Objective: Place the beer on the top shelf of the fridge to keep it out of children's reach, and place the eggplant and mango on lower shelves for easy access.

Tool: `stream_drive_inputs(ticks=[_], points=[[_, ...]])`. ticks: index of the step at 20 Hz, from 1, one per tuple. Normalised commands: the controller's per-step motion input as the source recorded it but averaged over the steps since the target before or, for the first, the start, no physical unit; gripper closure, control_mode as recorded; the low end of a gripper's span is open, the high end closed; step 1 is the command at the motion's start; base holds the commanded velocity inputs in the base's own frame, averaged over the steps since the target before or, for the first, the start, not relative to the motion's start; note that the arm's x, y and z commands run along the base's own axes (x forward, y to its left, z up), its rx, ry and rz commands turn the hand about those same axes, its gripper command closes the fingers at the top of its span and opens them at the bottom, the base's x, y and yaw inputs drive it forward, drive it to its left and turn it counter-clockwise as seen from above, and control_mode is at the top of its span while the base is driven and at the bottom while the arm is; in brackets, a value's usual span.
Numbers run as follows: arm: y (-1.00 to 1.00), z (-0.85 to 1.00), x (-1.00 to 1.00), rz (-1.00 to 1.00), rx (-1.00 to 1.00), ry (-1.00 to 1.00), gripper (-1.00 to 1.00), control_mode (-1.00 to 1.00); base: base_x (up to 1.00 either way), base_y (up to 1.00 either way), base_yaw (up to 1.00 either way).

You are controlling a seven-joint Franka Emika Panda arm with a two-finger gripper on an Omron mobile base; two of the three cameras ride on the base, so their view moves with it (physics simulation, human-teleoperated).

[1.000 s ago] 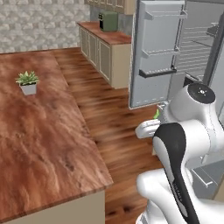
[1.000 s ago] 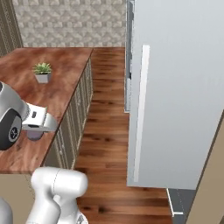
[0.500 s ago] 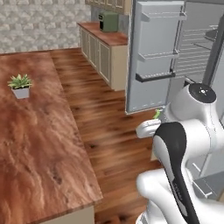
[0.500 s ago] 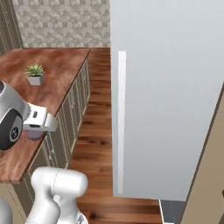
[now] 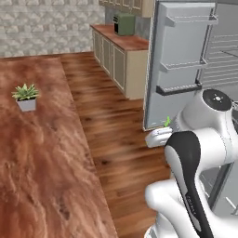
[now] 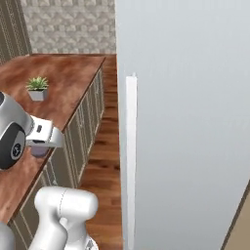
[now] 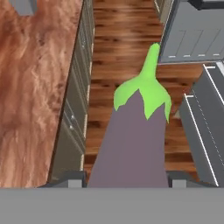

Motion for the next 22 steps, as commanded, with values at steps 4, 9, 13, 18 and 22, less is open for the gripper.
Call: stream_drive_inputs(ticks=[4,9,13,18,22], points=[[0.00,0.00,0.00,0.00,0.00,0.00,1.00,1.00,0.98,0.00,0.05],[0.00,0.00,0.00,0.00,0.00,0.00,1.00,1.00,0.63,-0.01,-0.08],[0.00,0.00,0.00,0.00,0.00,0.00,1.00,1.00,0.11,-0.18,-0.36],[0.00,0.00,0.00,0.00,0.00,0.00,1.00,1.00,0.21,-0.12,-0.52],[0.00,0.00,0.00,0.00,0.00,0.00,1.00,1.00,0.58,0.03,-0.49]])
